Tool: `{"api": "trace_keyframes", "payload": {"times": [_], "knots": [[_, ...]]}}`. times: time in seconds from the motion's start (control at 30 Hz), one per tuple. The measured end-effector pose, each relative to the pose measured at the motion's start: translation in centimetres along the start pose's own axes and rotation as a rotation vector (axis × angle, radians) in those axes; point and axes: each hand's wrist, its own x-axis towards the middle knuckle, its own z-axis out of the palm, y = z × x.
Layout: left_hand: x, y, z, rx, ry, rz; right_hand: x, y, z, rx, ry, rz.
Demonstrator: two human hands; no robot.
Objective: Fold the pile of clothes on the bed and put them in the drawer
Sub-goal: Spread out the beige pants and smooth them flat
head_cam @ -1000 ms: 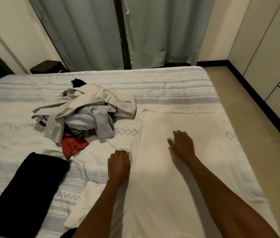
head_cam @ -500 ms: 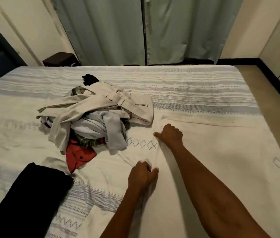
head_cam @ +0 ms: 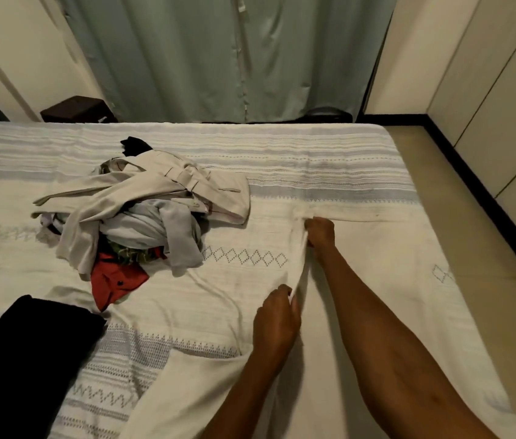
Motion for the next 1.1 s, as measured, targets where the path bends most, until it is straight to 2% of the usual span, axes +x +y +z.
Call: {"api": "trace_keyframes", "payload": {"times": [0.1,0.23,0.3,0.43,0.63,0.73,0.83,0.97,1.03,1.1], "knots": [[-0.7,2.4,2.8,-0.034,-0.167,0.059,-0.4,0.9,-2.9,-0.002,0.071,-0.019],[-1.7,2.9,5.6,0.039,-0.388,0.119,-0.6,1.9,-5.9,-0.211,0.047,0.021],[-1.8,2.5,6.0,0.069,-0.400,0.130,-0.5,2.3,-6.5,-0.231,0.035,-0.072],[-1.3,2.4,5.8,0.063,-0.402,0.123,-0.4,2.4,-6.2,-0.076,0.007,-0.207],[-1.1,2.1,5.7,0.071,-0.447,0.151,1.4,5.6,-6.2,-0.263,-0.045,-0.070],[-0.7,2.2,5.8,0.071,-0.461,0.141,4.3,7.3,-6.0,-0.180,-0.056,-0.039],[0.0,2.0,6.2,0.032,-0.431,0.100,9.1,9.7,-5.3,-0.161,-0.055,-0.093],[1.6,1.7,6.7,0.039,-0.396,0.053,7.0,5.4,-5.9,-0.043,-0.065,-0.063],[2.6,1.5,6.9,0.041,-0.407,0.054,6.3,2.8,-6.1,-0.069,-0.080,-0.048],[3.6,1.3,7.1,0.034,-0.427,0.052,6.9,2.2,-5.8,-0.117,-0.024,-0.107]]}}
